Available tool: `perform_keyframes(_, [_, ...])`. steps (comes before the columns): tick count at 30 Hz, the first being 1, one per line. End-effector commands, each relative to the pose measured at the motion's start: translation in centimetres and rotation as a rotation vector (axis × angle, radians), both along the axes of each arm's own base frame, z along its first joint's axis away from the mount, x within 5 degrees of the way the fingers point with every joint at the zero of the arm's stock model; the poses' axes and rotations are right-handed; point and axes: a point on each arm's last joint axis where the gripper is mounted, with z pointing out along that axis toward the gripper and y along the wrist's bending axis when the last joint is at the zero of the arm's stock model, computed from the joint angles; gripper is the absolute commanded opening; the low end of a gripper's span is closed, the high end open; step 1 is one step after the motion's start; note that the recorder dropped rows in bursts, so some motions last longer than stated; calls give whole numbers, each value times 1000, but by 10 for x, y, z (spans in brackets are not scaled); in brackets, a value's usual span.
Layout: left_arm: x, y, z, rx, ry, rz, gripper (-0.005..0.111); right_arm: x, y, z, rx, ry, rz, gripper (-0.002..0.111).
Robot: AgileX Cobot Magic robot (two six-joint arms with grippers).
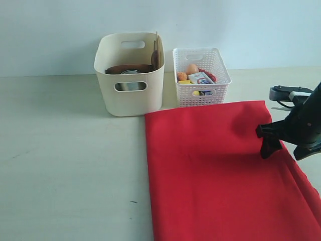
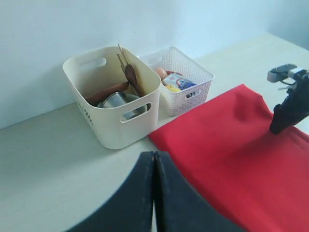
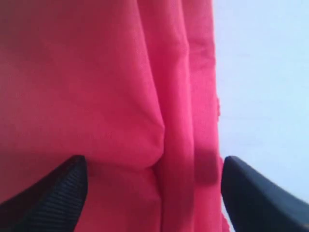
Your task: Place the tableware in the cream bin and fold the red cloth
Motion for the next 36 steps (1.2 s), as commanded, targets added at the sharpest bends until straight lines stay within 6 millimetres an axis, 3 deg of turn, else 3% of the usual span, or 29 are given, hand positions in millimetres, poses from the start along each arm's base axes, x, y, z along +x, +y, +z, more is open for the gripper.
perform_keyframes(1, [-28,17,-12,-44,-62,54,1,2,-2,1,-1,-13,3,73])
perform_keyframes(8, [-60,42,-40,-84,-172,194,0,2,-1,-1,3,-7,4,72])
perform_keyframes(13, [-54,47,-64,-116,-266,262,0,2,0,-1,18,-6,15,69])
perform_keyframes(19, [-45,39,-87,-144,-378,213,0,2,1,-1,29,-7,15,68])
perform_keyframes(36, [-44,40,-95,-123,-337,221,0,4,1,-1,25,-29,16,68])
